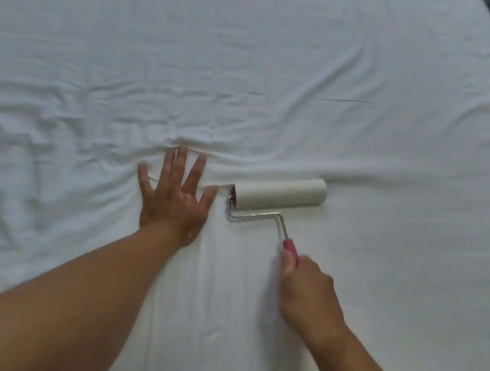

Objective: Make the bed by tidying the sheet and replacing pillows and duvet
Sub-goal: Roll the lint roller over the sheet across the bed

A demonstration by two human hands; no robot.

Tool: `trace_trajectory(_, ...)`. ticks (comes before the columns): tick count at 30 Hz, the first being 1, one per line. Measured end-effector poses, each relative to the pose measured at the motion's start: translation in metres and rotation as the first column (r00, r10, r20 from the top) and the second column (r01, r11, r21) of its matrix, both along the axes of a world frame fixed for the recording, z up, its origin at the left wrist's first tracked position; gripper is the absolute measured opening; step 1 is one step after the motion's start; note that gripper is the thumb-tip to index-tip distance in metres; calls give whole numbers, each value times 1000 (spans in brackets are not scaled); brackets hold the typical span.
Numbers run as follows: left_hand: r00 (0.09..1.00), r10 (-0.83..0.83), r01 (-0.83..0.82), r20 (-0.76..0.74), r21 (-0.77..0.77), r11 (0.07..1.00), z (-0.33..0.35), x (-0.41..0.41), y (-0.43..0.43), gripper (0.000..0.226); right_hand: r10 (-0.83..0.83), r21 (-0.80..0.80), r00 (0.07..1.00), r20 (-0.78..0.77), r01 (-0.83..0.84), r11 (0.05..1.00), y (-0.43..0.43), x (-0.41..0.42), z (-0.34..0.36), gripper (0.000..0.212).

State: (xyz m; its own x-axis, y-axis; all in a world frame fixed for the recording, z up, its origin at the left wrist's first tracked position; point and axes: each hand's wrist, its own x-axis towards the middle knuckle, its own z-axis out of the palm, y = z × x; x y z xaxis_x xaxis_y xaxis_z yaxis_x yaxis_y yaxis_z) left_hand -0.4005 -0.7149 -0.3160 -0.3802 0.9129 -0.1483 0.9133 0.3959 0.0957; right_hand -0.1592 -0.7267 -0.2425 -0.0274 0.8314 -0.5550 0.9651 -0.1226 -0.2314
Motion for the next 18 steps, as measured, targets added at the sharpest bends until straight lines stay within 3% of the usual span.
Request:
trace_trajectory(4,997,74,-74,5,-27,997,-1,-15,43,65,85,46,993,-86,-81,996,85,-60,17,39)
trace_trajectory(8,997,70,-71,-15,-31,997,-6,-12,45,66,143,29,990,0,-143,989,39,-27,-4,40)
trace_trajectory(12,997,73,-73,-21,-6,997,-16,-12,46,68,-139,-82,990,12,140,987,0,-7,12,47)
trace_trajectory(14,997,77,-77,-30,6,997,-23,-12,48,69,-159,16,987,-30,159,987,30,-21,16,49)
trace_trajectory(16,996,79,-78,-41,24,997,-30,-12,50,70,-14,157,999,-37,20,987,86,-46,15,44)
trace_trajectory(18,996,73,-71,-49,31,997,-36,-13,51,70,41,262,994,-102,-13,965,151,-82,15,44)
